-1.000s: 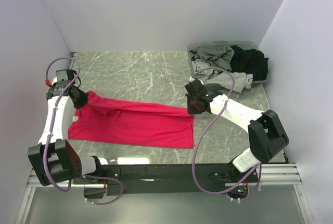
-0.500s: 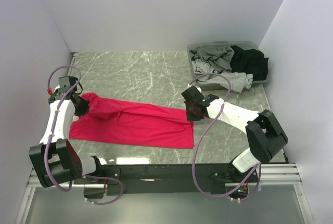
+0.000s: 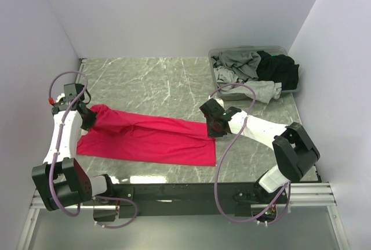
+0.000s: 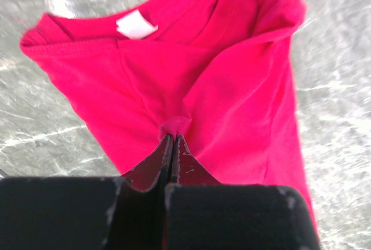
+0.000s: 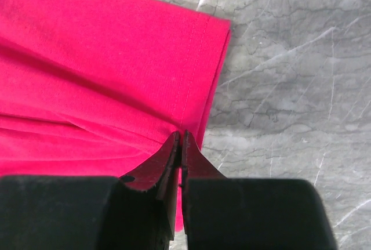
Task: Fold and stack the t-shirts
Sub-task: Fold the tshirt
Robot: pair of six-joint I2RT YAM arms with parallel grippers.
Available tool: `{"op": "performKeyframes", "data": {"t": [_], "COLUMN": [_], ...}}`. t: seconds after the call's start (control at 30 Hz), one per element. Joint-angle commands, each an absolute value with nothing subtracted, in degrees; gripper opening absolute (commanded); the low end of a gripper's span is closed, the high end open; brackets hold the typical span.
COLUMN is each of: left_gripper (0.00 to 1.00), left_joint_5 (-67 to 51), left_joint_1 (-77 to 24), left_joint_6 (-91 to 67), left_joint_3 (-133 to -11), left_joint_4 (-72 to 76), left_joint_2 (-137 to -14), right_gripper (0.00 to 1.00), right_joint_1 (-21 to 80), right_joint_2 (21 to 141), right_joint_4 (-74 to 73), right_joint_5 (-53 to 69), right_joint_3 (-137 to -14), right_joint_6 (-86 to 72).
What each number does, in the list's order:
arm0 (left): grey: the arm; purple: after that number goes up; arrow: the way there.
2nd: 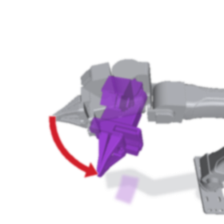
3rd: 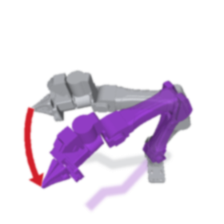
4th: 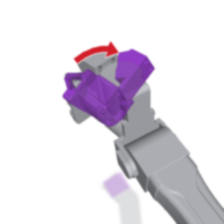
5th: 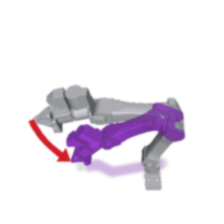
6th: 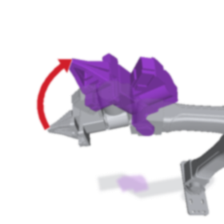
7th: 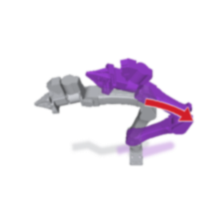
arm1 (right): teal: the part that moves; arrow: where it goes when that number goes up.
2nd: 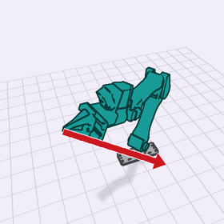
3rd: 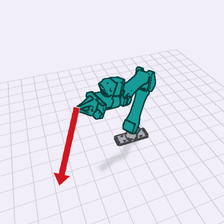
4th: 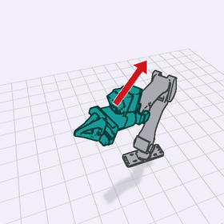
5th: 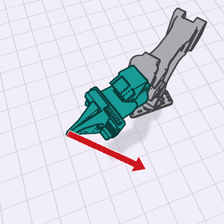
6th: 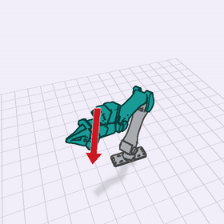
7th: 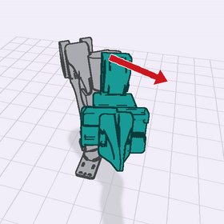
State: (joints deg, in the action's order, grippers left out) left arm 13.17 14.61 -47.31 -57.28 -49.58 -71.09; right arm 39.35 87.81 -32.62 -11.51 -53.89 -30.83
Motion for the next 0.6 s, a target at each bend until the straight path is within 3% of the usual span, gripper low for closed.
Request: {"op": "performKeyframes", "data": {"t": [0.0,0.47,0.57], "left_gripper": [0.01,0.01,0.01], "left_joint_5": [16.52,15.74,13.11], "left_joint_1": [14.85,14.85,14.94], "left_joint_6": [-47.9,-49.66,-48.08], "left_joint_3": [-60.73,-57.49,-56.78], "left_joint_4": [-51.33,-52.3,-49.31], "left_joint_2": [-69.35,-66.27,-67.41], "right_gripper": [0.0,0.0,0.09], "right_joint_1": [39.73,39.73,39.73], "right_joint_2": [88.85,87.98,87.63], "right_joint_4": [-34.28,-35.07,-36.2], "right_joint_5": [-13.89,-15.64,-15.99], "right_joint_3": [-55.19,-55.37,-56.77], "right_joint_6": [-31.29,-31.03,-30.76]}}
